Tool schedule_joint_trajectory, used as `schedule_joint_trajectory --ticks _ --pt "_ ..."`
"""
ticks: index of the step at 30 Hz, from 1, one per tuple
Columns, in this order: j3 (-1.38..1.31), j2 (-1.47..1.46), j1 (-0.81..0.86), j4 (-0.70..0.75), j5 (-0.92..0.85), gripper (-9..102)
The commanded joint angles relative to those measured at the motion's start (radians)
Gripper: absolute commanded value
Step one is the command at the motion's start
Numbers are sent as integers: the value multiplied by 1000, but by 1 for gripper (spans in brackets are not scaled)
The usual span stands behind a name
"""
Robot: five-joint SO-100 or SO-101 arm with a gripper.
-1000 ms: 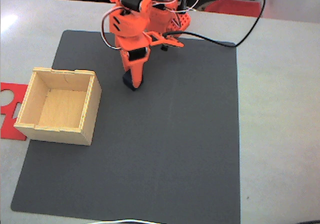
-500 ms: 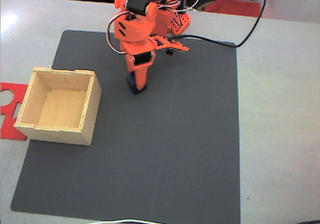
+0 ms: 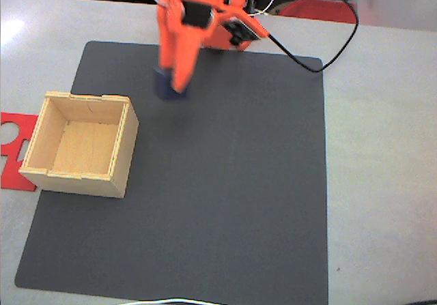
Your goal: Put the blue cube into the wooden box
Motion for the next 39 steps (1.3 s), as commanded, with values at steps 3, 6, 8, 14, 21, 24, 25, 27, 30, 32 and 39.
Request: schedule_joint_trajectory --ticks 3,6,8,14,21,24,25,27,30,32,39 --pt "-52 64 187 -135 -38 0" --pt "-41 32 307 -242 -41 0" --pt "-37 -9 374 -314 -41 0" --pt "-81 -209 499 -443 21 0" --pt "-196 -454 499 -440 54 0" --pt "-242 -529 471 -442 58 0" --pt "-258 -554 460 -442 60 0" --pt "-288 -601 437 -443 64 0" --pt "-328 -667 408 -448 74 0" --pt "-342 -706 393 -459 83 0" --pt "-334 -834 367 -506 104 0"
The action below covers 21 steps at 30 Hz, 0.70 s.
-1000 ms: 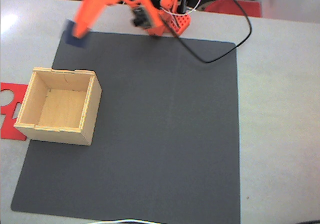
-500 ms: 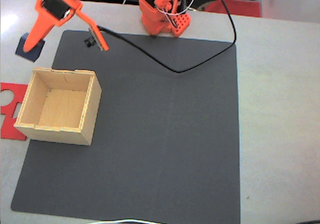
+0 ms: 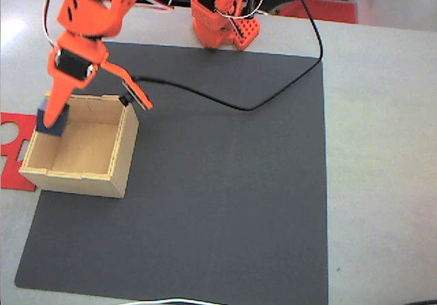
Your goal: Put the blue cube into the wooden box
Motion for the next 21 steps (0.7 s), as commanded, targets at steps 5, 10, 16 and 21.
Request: schedule_joint_trajectory --ticks 5,10,16,21 --pt "-48 -92 -23 -41 26 0" --pt "-48 -138 -52 -41 37 1" --pt "-14 -156 -77 -41 38 8" --pt "9 -156 -83 -40 34 15"
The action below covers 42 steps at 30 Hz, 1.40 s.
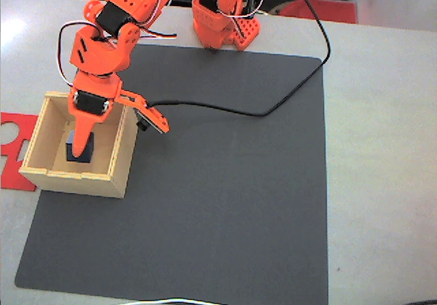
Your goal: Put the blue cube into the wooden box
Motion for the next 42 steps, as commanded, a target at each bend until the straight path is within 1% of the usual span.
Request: schedule_joint_trajectory --ticks 1,5,11,13,14,15,16,17,25,30,33,35,39,41,42 --pt "0 6 -5 -14 0 16" --pt "3 11 0 3 -6 20" --pt "14 43 -2 31 -8 21" --pt "15 86 -5 57 -6 18" --pt "15 118 -8 74 -2 15" --pt "15 156 -12 92 0 8" --pt "15 201 -18 110 5 2" --pt "15 249 -26 129 5 0" --pt "15 735 -135 324 5 0" --pt "20 1080 -278 462 -8 0" --pt "106 1327 -405 477 -43 0" --pt "150 1460 -459 486 -61 0" --pt "186 1603 -459 522 -91 0" --pt "267 1724 -456 520 -123 0" --pt "290 1763 -449 545 -138 0"
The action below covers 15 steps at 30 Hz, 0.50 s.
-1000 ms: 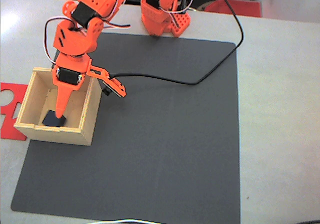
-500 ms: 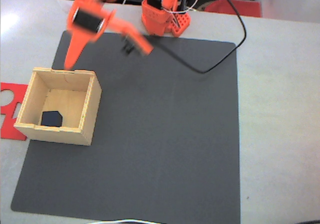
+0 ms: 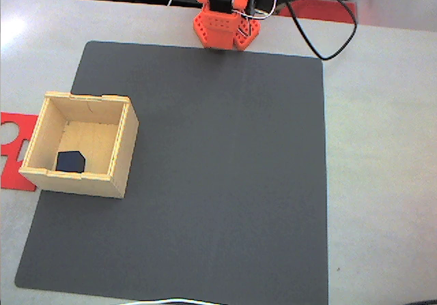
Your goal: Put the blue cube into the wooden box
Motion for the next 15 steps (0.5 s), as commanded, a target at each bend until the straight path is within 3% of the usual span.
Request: schedule_joint_trajectory --ticks 1,6,11,15 --pt "46 104 9 61 -23 0" --pt "40 104 66 141 37 0" --pt "135 104 -14 288 141 0" --pt "281 104 -31 308 176 0"
